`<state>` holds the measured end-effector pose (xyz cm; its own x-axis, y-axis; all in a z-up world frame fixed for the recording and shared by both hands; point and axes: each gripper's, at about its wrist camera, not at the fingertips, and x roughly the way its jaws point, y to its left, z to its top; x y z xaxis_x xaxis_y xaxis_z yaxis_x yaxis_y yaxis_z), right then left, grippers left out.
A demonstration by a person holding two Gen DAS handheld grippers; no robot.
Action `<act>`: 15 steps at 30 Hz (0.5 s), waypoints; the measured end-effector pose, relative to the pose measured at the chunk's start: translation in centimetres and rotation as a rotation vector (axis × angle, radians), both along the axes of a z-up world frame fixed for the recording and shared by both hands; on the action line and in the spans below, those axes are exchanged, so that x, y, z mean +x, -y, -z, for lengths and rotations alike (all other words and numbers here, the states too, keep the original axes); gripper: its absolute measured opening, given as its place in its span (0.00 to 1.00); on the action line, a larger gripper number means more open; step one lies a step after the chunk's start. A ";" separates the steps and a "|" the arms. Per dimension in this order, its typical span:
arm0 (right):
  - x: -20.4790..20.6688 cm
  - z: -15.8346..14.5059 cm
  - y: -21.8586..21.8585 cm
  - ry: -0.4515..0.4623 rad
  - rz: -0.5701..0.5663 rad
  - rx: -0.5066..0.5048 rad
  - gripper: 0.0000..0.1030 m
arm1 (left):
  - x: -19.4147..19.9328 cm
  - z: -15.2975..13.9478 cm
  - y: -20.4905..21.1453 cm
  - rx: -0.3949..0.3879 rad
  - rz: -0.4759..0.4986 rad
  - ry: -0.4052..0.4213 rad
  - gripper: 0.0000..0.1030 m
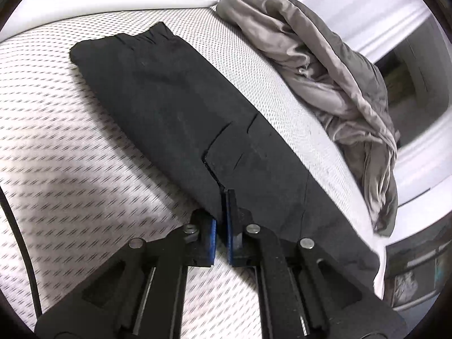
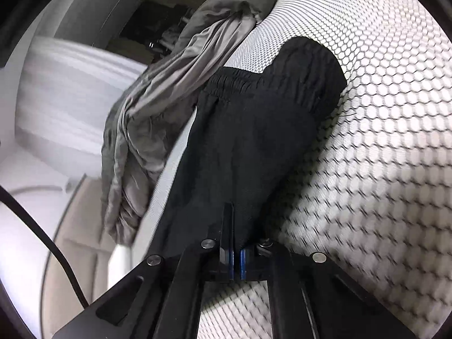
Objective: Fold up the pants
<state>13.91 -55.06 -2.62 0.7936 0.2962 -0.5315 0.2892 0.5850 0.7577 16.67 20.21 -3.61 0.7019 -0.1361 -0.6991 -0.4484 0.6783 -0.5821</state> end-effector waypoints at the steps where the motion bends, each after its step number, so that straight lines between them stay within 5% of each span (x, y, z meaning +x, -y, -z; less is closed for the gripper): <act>1: -0.6 0.0 0.0 -0.005 -0.011 -0.003 0.02 | -1.4 -0.1 -0.1 0.003 0.010 -0.001 0.03; 7: -5.5 0.2 -1.4 -0.041 -0.093 -0.012 0.02 | -7.6 0.2 -1.0 0.112 0.071 -0.043 0.04; 10: -6.2 0.3 -1.4 -0.068 -0.145 -0.039 0.13 | -8.2 1.0 -1.9 0.080 0.076 -0.059 0.09; 14: -7.5 -1.5 0.5 -0.007 -0.034 -0.082 0.54 | -8.1 1.7 -3.4 0.020 0.024 -0.067 0.10; 15: -7.4 -1.7 0.9 0.004 0.000 -0.077 0.57 | -8.2 1.7 -3.7 0.021 0.005 -0.067 0.10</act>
<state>6.53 -56.00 -0.87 0.7960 0.2540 -0.5494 0.2862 0.6418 0.7114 8.50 23.89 -5.35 0.6528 -0.1242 -0.7473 -0.4825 0.6923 -0.5366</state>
